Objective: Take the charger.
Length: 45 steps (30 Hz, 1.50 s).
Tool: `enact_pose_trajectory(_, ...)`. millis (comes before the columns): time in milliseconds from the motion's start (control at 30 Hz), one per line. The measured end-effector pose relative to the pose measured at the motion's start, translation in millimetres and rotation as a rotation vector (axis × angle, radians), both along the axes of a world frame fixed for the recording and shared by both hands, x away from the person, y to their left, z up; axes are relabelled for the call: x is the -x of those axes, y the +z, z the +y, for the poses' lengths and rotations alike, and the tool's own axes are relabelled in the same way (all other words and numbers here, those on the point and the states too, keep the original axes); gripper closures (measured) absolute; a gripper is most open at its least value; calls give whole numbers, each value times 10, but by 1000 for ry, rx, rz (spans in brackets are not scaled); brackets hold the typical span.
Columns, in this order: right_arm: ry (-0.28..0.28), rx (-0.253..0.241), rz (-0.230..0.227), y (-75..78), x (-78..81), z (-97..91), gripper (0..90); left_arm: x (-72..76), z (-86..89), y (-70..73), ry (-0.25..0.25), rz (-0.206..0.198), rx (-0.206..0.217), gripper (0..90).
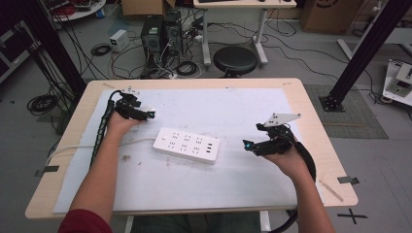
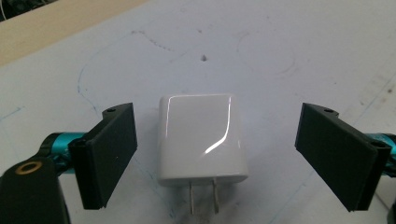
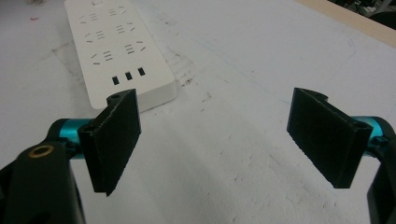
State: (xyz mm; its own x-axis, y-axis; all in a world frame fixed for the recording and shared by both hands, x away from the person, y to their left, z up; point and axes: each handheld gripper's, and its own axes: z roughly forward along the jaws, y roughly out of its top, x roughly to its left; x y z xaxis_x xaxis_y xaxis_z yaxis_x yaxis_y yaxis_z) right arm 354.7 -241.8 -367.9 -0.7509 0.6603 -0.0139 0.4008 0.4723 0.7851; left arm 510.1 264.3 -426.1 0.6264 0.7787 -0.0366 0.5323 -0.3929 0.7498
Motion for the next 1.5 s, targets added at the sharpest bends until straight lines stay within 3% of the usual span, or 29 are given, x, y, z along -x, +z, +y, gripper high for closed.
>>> enact_pose_trajectory(100,6,6,1,-15,-12,19,178,-28,-9,-59,20,5,10,128)
enact_pose_trajectory(367,4,8,8,-22,-15,28,178,-54,13,-127,33,24,-21,167)
enact_pose_trajectory(833,1,5,4,-16,-8,12,177,-48,-84,-169,17,24,-62,311)
enact_pose_trajectory(1167,9,10,12,-52,11,15,178,-54,-63,-171,39,22,-67,423)
enact_pose_trajectory(1267,6,5,7,-52,2,5,178,-35,-81,-140,32,13,-97,424)
enact_pose_trajectory(1433,1,-7,6,-33,-1,-23,178,26,-80,-14,19,-15,-94,425)
enact_pose_trajectory(1500,-3,-8,4,-23,3,-26,178,121,-82,140,-6,-31,-87,424)
